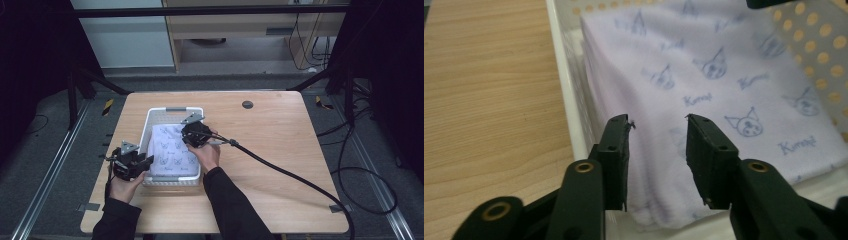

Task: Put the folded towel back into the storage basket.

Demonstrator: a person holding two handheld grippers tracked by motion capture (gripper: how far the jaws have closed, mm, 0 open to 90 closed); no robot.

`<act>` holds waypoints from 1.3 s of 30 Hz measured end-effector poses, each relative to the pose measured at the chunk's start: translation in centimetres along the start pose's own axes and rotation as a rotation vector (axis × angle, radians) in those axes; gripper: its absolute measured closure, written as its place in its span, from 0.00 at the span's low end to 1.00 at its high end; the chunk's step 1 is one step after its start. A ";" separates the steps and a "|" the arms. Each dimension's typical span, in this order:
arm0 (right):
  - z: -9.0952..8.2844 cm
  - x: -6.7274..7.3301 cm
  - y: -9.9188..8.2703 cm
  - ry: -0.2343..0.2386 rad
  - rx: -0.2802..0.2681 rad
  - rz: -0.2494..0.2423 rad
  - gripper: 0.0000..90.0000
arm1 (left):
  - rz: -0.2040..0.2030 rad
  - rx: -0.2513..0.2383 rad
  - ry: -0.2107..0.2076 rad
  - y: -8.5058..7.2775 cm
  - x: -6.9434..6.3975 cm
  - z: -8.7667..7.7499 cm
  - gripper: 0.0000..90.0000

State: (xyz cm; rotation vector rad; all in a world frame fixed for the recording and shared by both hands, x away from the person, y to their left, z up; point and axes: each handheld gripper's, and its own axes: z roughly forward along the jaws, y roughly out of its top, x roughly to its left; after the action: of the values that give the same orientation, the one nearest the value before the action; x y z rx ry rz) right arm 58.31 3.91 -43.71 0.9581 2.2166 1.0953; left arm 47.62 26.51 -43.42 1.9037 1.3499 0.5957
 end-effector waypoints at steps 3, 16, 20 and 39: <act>-0.2 -0.2 0.0 -0.004 -0.008 0.008 0.63 | -0.010 -0.019 -0.004 0.1 0.2 -0.4 0.66; -4.0 -2.3 0.1 0.015 -0.091 0.070 0.44 | -0.002 -0.135 -0.054 0.3 0.3 -2.4 0.61; -5.6 -3.0 -0.4 0.025 -0.102 0.081 0.35 | 0.009 -0.154 -0.077 0.3 0.2 -2.8 0.59; -13.5 -7.3 -7.3 0.036 -0.144 0.154 0.16 | 0.051 -0.183 -0.088 -0.7 0.3 -3.7 0.45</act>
State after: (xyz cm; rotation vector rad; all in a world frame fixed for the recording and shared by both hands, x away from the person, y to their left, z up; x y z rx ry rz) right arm 51.16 -11.28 -41.30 1.0685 2.0868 1.3310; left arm 44.60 27.96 -41.59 1.7993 1.1535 0.6308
